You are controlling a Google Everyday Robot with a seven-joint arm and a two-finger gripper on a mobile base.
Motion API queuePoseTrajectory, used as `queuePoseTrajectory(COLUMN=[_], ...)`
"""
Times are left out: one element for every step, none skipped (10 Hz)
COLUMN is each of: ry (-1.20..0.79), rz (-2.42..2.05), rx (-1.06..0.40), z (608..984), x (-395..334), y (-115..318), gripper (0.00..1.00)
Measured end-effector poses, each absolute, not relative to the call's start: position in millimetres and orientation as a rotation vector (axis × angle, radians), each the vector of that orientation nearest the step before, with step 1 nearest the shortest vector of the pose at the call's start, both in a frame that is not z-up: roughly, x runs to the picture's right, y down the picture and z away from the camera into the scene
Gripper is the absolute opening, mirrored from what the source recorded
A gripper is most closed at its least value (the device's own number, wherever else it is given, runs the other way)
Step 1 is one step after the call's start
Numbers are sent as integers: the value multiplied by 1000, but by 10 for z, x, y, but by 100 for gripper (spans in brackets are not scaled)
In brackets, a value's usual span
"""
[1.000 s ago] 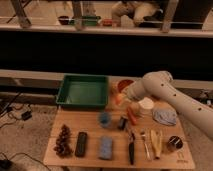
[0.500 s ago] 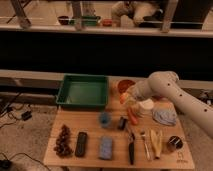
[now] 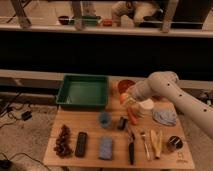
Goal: Place apple in paper cup
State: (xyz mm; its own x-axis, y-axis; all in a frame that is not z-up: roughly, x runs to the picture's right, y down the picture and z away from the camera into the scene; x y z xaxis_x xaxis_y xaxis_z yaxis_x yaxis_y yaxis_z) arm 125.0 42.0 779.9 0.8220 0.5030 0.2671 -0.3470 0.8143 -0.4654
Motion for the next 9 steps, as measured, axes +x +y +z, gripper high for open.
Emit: queuePoseTrajectory(ry=[-395,-394,-384,-373,-350,-336,-313,-297,-276], rz=[465,465,478,494,527,550,579,601,621], rx=[-415,-414,-403,-386,-354,-331,-303,-280,-255], z=[7801,7801,7795,7782,7757,7742,7725,7714,7709], x=[1241,1242,1263,1303,1457,1596,1813,1946,2062], y=[419,418,396,377,341,316,297,278,262], gripper=[4,4,4,4,4,4,4,4,4])
